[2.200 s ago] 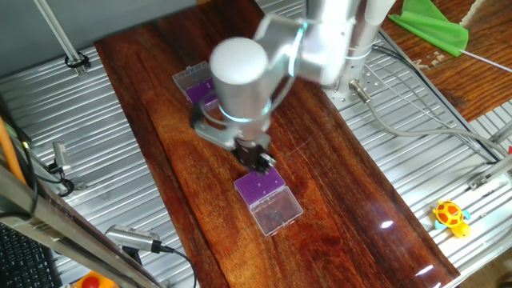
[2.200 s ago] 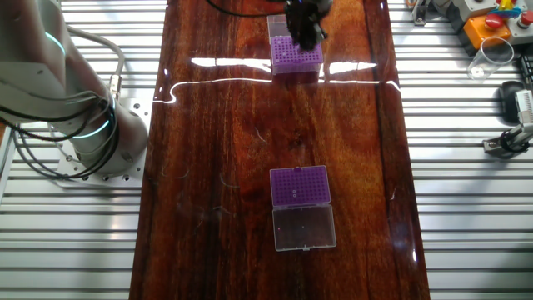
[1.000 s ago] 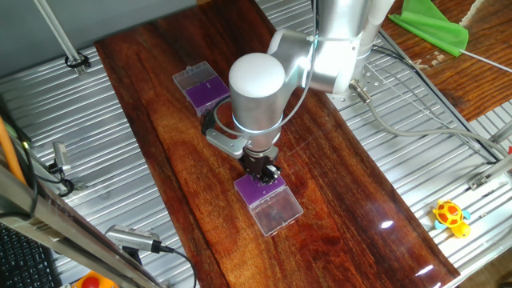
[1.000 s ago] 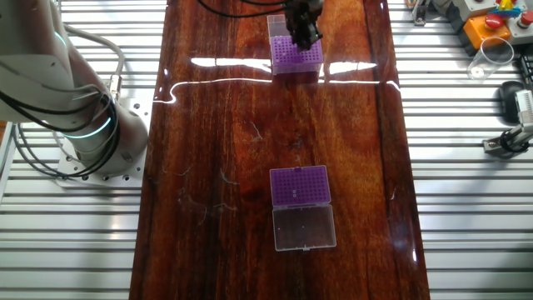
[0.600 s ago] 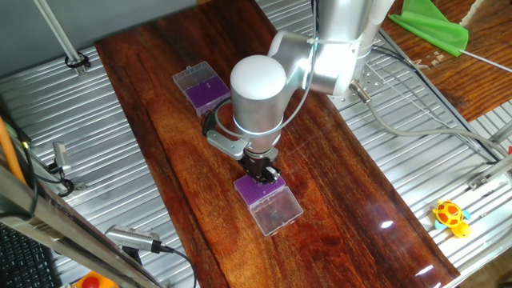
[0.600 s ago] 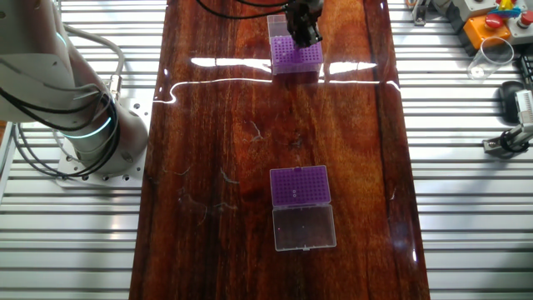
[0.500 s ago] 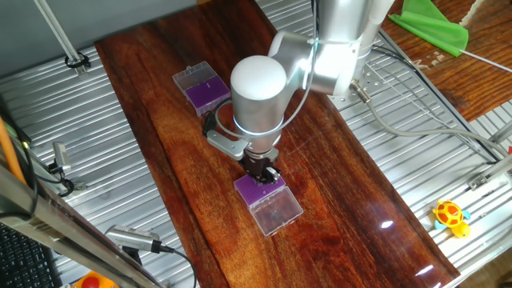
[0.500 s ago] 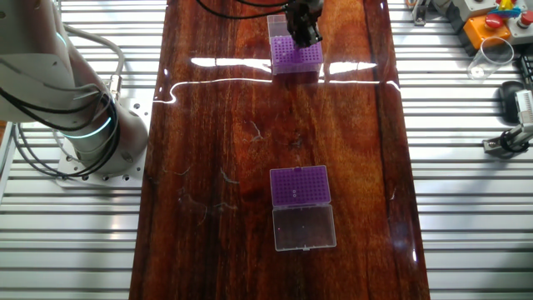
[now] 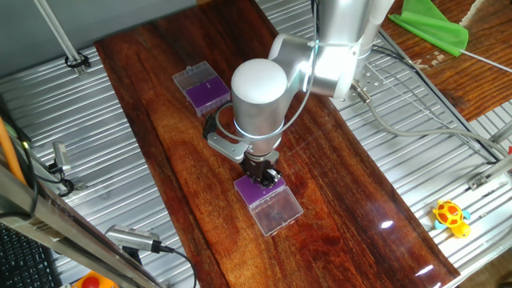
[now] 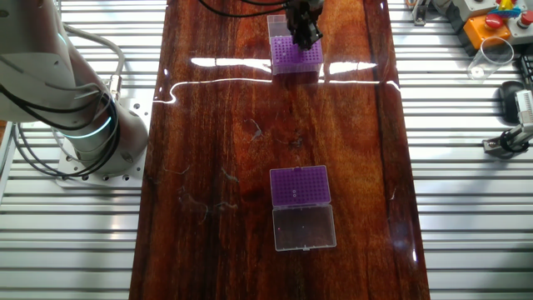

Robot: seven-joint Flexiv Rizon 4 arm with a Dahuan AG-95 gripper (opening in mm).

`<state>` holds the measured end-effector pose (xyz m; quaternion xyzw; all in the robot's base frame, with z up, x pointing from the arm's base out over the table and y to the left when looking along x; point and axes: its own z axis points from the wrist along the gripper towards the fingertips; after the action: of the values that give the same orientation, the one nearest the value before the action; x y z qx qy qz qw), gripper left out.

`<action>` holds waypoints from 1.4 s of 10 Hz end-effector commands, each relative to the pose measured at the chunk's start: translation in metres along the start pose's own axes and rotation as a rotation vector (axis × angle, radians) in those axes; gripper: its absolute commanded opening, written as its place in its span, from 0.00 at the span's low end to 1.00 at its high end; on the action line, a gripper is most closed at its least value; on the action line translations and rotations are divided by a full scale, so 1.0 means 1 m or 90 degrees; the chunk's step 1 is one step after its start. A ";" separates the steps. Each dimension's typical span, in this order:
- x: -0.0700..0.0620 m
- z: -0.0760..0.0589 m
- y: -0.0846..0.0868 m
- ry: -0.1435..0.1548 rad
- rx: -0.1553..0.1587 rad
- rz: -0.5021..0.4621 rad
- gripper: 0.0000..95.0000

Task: Transfer all small pipette tips from one holder to another

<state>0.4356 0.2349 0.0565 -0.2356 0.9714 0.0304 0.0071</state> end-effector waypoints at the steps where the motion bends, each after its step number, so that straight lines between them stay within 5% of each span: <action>1: 0.001 0.000 -0.001 0.001 0.004 0.000 0.00; 5: 0.001 0.002 -0.001 0.000 0.004 -0.001 0.00; 6: 0.001 0.002 -0.001 0.000 0.004 -0.001 0.20; 13: 0.001 0.005 0.000 0.002 0.008 -0.005 0.20; 14: 0.001 0.005 0.000 0.003 0.009 -0.005 0.00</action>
<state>0.4343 0.2341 0.0526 -0.2398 0.9705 0.0229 0.0062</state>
